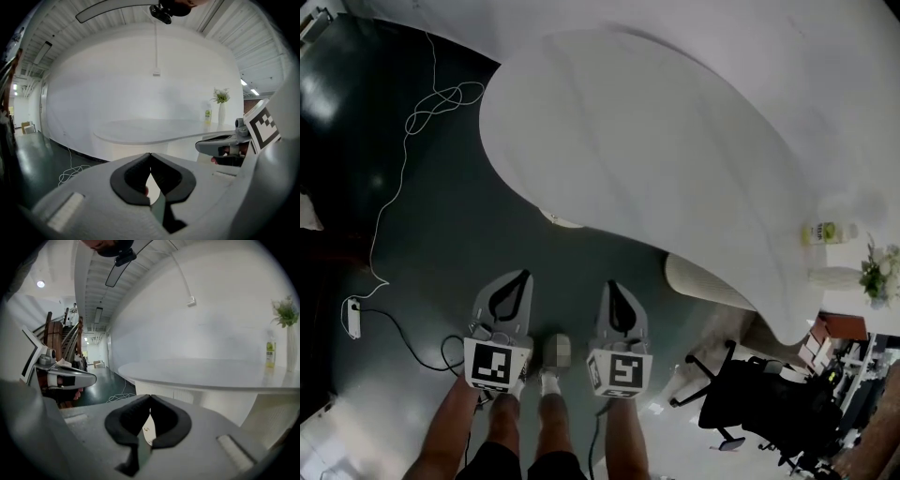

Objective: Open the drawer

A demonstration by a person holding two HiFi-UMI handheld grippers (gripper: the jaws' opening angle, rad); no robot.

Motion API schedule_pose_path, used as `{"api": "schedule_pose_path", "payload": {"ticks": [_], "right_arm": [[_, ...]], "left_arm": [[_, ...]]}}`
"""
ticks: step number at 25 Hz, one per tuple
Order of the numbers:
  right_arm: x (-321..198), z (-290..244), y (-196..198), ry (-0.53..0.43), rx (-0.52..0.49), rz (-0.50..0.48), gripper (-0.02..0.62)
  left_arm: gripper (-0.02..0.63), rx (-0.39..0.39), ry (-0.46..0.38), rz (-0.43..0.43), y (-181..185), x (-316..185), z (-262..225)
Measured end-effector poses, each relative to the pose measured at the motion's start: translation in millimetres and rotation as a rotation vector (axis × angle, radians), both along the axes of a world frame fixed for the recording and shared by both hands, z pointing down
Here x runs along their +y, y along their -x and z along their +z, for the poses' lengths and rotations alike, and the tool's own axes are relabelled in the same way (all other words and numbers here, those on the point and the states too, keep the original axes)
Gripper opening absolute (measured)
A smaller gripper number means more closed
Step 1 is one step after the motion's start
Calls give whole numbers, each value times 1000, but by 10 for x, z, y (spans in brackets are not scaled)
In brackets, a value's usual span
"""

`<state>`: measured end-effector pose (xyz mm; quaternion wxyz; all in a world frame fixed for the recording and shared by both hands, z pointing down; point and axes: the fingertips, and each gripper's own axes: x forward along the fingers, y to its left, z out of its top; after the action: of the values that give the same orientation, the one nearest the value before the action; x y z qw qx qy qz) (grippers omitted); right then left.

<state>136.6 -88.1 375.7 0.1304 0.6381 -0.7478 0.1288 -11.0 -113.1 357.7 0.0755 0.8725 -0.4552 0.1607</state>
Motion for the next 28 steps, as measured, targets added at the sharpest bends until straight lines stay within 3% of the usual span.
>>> {"api": "schedule_pose_path", "payload": {"ticks": [6,14,20,25,28], "right_arm": [[-184,700,-95,26,12,-19,2],[-328,1548,-70,43,27,-60,3],[-355,2001,6,46,42,-86,3],[-344,2247,61,35,72,-96,2],[-304,2350,15,26,74,-85,2]], "left_arm": [[9,9,21,-13,-79,-178,686],[9,-36,71,-20,-87,-268,1602],[9,-46,77,-3,-134,-326,2101],[9,-11,43,-9,-157,-337,2391],[9,-34,56,5,-191,-279,2514]]}}
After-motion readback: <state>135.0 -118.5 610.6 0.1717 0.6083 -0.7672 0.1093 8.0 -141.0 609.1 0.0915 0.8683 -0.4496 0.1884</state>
